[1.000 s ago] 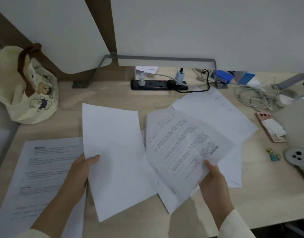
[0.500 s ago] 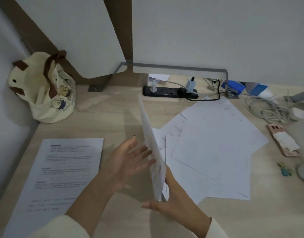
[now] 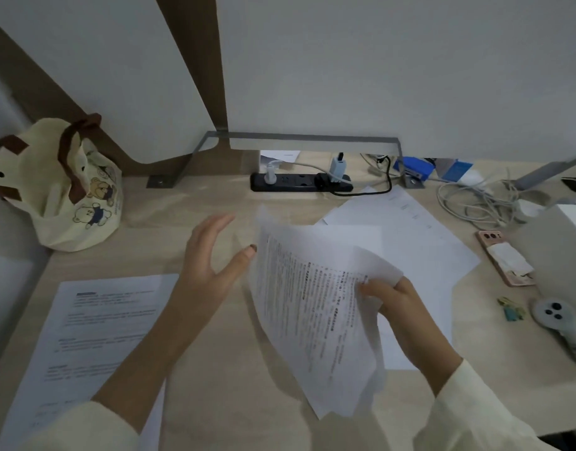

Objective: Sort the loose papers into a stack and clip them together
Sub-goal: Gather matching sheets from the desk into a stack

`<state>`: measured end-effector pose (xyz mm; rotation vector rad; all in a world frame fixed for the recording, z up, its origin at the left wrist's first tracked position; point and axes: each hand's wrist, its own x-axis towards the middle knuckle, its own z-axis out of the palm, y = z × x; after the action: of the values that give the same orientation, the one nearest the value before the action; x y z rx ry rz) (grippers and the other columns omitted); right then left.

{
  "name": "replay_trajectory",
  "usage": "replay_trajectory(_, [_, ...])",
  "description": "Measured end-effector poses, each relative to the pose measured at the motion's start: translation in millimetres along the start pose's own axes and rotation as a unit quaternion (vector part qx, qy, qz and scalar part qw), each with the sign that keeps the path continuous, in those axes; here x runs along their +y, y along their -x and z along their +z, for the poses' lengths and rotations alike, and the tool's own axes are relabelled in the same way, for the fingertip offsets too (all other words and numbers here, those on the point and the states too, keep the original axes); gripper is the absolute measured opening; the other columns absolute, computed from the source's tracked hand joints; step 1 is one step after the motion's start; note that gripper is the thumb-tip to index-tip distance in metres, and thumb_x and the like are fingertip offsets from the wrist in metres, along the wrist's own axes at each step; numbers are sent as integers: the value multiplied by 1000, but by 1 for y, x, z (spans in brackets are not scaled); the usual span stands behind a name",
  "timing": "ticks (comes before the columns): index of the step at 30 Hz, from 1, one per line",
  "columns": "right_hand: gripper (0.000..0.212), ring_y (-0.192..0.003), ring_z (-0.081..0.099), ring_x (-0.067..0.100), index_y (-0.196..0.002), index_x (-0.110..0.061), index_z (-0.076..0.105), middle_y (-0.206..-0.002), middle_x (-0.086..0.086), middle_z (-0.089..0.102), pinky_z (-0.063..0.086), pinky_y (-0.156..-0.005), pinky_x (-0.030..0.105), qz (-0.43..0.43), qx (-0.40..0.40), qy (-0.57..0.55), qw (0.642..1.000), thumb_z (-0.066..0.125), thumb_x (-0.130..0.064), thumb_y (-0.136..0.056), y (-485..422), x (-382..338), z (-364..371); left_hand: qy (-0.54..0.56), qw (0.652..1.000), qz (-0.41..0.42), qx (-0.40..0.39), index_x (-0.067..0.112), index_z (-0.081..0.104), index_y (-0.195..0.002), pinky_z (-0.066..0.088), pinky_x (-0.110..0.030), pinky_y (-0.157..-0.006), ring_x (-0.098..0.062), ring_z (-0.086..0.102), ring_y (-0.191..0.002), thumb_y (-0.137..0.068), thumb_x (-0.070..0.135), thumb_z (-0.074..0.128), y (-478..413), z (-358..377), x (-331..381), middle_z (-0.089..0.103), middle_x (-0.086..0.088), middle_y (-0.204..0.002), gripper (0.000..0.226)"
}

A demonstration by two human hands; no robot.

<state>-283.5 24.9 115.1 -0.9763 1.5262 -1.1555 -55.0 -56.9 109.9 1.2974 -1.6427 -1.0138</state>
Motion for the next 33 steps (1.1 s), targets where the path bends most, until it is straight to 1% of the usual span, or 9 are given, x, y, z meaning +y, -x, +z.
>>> replay_trajectory(2, [17,-75,51,21,-77,4,58,-75,10,53,40,-73,37,-12,-20,32,999,49,-11,-75,-4,-11,-5,-60,995,83,-20,34,42,-128,10,6,-97,26,21,-118,-81,46,61,-9,1,7,34,21,-132,52])
replay_trajectory(5, [20,-74,51,17,-74,1,59,-73,5,56,41,-71,31,-32,-37,65,997,45,-13,-70,-8,-32,-8,-91,987,117,-61,42,42,-123,4,5,-97,17,16,-125,-74,61,46,-18,2,25,33,24,-133,53])
replay_trajectory(7, [15,-68,49,11,-66,-12,59,-66,-3,54,39,-69,28,-44,-46,84,994,45,-14,-71,-9,-48,-6,-90,984,97,-123,44,48,-114,13,-6,-101,15,25,-123,-76,61,52,-20,2,39,40,29,-127,41])
replay_trajectory(9, [16,-66,49,7,-68,-12,58,-68,-3,53,39,-69,24,-50,-57,111,991,47,-12,-80,-12,-62,-5,-61,979,48,-191,42,58,-99,33,-10,-92,18,47,-106,-81,54,57,-21,0,49,55,32,-112,22])
replay_trajectory(12, [29,-78,60,3,-89,-24,66,-85,-6,66,45,-75,20,-43,-78,149,985,42,-7,-91,-17,-77,-4,-30,976,12,-216,25,65,-97,49,-15,-77,7,63,-87,-87,34,57,-21,-4,55,69,15,-95,16])
replay_trajectory(19, [15,-81,60,14,-92,-26,65,-91,-4,67,45,-72,23,6,-39,209,977,51,-28,-92,-21,-70,-19,85,991,-83,-65,21,63,-96,55,-44,-75,-30,68,-83,-91,28,52,-2,-28,45,71,-7,-92,13])
replay_trajectory(22, [14,-73,62,17,-98,-14,62,-90,9,66,54,-64,23,21,11,135,991,59,-23,-88,-19,-49,-22,108,988,-107,0,19,61,-95,53,-45,-81,-30,67,-89,-93,29,49,7,-35,29,70,-7,-93,15])
replay_trajectory(27, [9,-71,65,20,-91,-11,64,-80,6,68,55,-61,23,40,3,-21,999,56,-15,-89,-6,-16,-2,206,963,-155,74,14,60,-85,43,-40,-85,-25,58,-90,-93,31,50,22,-42,3,65,-8,-92,22])
replay_trajectory(33, [16,-74,51,17,-83,-21,53,-84,1,54,44,-68,28,5,190,-93,977,44,-18,-96,-9,0,-11,272,940,-170,118,22,66,-91,48,-37,-93,-19,65,-102,-95,25,48,33,-57,-8,73,3,-99,19])
